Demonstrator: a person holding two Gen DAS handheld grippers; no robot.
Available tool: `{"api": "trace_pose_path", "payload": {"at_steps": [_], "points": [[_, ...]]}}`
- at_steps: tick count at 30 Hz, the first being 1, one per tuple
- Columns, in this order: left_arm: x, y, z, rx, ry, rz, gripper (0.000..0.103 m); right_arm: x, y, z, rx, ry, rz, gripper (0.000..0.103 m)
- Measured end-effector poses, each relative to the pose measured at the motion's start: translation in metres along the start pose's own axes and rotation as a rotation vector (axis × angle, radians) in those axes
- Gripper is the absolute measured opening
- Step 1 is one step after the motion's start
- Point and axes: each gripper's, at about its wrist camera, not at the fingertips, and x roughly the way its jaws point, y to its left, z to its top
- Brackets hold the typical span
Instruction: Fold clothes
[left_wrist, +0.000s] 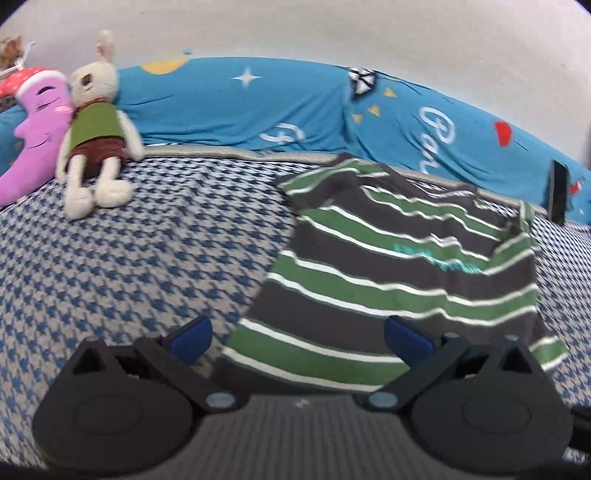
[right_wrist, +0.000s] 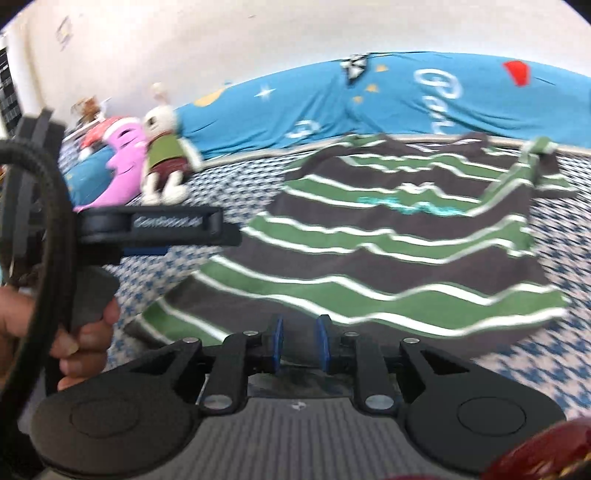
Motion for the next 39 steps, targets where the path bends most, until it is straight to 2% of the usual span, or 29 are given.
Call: {"api": "trace_pose_path", "payload": {"at_steps": [5, 18, 24, 26, 32, 39], "points": [[0.001, -0.016, -0.004, 0.037, 0.011, -0.03, 0.103, -0.013, -0.021, -0.002, 0.066, -0.01, -0.054, 0.021], [0.007, -0.041, -0.014, 0.122, 0.058, -0.067, 0.103, -0.019, -0.041, -0.007, 0.113, -0.001, -0.133, 0.021], [0.008, -0.051, -0.021, 0.157, 0.091, -0.094, 0.103, -0.027, -0.067, -0.011, 0.21, 0.001, -0.231, 0.022], [0.007, -0.056, -0.023, 0.176, 0.093, -0.112, 0.103, -0.03, -0.078, -0.013, 0.257, -0.003, -0.263, 0.028], [0.005, -0.073, -0.032, 0.246, 0.105, -0.171, 0.103, -0.033, -0.104, -0.015, 0.412, -0.018, -0.236, 0.037], [0.006, -0.089, -0.041, 0.315, 0.123, -0.211, 0.103, -0.017, -0.115, -0.002, 0.459, 0.005, -0.223, 0.037]]}}
